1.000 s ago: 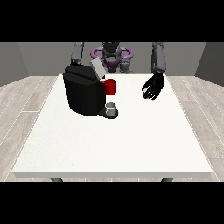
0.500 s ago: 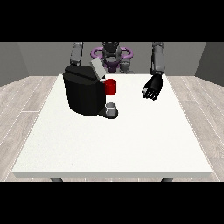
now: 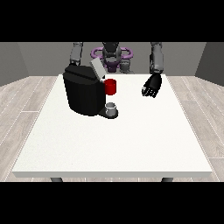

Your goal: Insert the coffee pod into the coffee machine and close the lid

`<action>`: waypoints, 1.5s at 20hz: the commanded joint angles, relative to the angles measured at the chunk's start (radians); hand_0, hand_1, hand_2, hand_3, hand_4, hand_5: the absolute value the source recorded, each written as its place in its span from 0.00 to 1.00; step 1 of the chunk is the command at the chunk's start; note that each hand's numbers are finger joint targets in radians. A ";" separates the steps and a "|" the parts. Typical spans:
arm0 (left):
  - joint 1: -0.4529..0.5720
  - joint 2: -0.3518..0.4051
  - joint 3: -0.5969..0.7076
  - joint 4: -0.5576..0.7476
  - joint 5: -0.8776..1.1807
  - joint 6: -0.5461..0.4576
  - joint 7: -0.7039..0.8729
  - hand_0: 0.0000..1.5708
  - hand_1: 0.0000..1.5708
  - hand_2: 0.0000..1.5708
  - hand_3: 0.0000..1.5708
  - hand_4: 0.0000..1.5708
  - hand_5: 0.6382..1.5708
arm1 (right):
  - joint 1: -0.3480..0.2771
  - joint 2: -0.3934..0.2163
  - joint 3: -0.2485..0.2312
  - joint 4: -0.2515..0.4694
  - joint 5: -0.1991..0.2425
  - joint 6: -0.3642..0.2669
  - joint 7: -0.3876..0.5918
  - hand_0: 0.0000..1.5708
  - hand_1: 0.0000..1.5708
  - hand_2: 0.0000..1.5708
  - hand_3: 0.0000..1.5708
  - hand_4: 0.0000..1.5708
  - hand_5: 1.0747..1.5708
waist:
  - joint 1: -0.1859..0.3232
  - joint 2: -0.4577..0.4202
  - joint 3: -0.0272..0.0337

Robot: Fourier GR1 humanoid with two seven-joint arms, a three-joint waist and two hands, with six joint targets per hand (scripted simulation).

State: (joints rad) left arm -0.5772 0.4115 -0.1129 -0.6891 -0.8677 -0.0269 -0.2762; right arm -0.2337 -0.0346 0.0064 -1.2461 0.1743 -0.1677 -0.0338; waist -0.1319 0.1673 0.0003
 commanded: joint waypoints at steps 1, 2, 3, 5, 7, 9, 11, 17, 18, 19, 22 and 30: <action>-0.037 -0.026 0.037 -0.005 0.049 -0.062 -0.036 0.87 0.87 0.87 0.83 0.31 1.00 | 0.011 -0.006 0.001 0.019 0.019 -0.011 0.019 0.00 0.00 0.00 0.00 0.00 1.00 | 0.011 -0.046 -0.0004; -0.038 -0.051 0.038 -0.029 0.070 -0.059 -0.066 0.90 0.90 0.89 0.85 0.31 1.00 | -0.026 -0.009 -0.019 0.032 0.023 -0.036 0.039 0.00 0.00 0.00 0.00 0.00 1.00 | 0.039 -0.044 -0.0004; -0.035 -0.014 0.066 -0.012 0.094 -0.083 -0.110 0.91 0.91 0.91 0.86 0.31 1.00 | 0.010 -0.008 -0.003 0.028 0.028 -0.024 0.036 0.00 0.00 0.00 0.00 0.00 1.00 | 0.031 -0.043 -0.0006; -0.061 -0.029 0.082 0.003 0.102 -0.116 -0.080 0.92 0.92 0.91 0.86 0.33 1.00 | -0.011 -0.004 0.010 0.008 0.039 -0.023 0.077 0.00 0.00 0.00 0.00 0.00 1.00 | 0.015 -0.063 -0.0005; -0.104 -0.074 0.040 -0.071 0.089 -0.217 0.018 0.90 0.90 0.90 0.85 0.33 1.00 | 0.000 -0.015 -0.051 0.139 0.009 -0.032 -0.022 0.00 0.00 0.00 0.00 0.00 1.00 | 0.064 -0.095 0.0005; -0.134 -0.043 0.051 -0.080 0.084 -0.244 0.002 0.89 0.89 0.89 0.84 0.32 1.00 | -0.013 0.008 -0.034 0.158 0.035 -0.065 -0.067 0.00 0.00 0.00 0.00 0.00 1.00 | 0.064 -0.077 0.0002; -0.167 -0.056 0.045 -0.100 0.092 -0.312 0.047 0.87 0.87 0.88 0.84 0.32 1.00 | -0.012 -0.008 -0.047 0.159 0.016 -0.039 -0.043 0.00 0.00 0.00 0.00 0.00 1.00 | 0.061 -0.129 0.0004; -0.247 -0.063 0.082 -0.108 0.101 -0.345 0.078 0.85 0.85 0.86 0.84 0.38 1.00 | -0.034 0.033 0.018 0.123 0.011 -0.080 -0.016 0.00 0.00 0.00 0.00 0.00 1.00 | 0.022 -0.109 -0.0001; -0.217 -0.072 0.085 -0.090 0.097 -0.340 0.110 0.85 0.85 0.86 0.84 0.38 1.00 | 0.005 -0.009 0.008 0.070 0.009 0.019 0.030 0.00 0.00 0.00 0.00 0.00 1.00 | -0.023 -0.162 -0.0003; -0.286 -0.101 0.079 -0.120 0.109 -0.398 0.177 0.85 0.85 0.86 0.84 0.38 1.00 | 0.031 0.033 0.013 0.133 -0.007 -0.029 -0.056 0.00 0.00 0.00 0.00 0.00 1.00 | 0.000 -0.173 0.0005; -0.251 -0.093 0.074 -0.124 0.090 -0.342 0.090 0.85 0.85 0.86 0.84 0.38 1.00 | -0.014 0.004 -0.011 0.069 -0.030 0.025 -0.016 0.00 0.00 0.00 0.00 0.00 1.00 | -0.020 -0.136 -0.0001; -0.471 -0.035 0.231 -0.057 0.172 -0.400 0.223 0.76 0.76 0.79 0.80 0.31 1.00 | -0.081 0.003 0.005 0.000 -0.007 0.007 0.020 0.00 0.00 0.00 0.00 0.00 1.00 | -0.127 -0.060 -0.0004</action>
State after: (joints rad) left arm -0.9872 0.3425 0.0643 -0.7747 -0.7151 -0.4283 -0.0732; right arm -0.2949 -0.0300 0.0025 -1.1960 0.1713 -0.1710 -0.0380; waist -0.2083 0.0702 0.0002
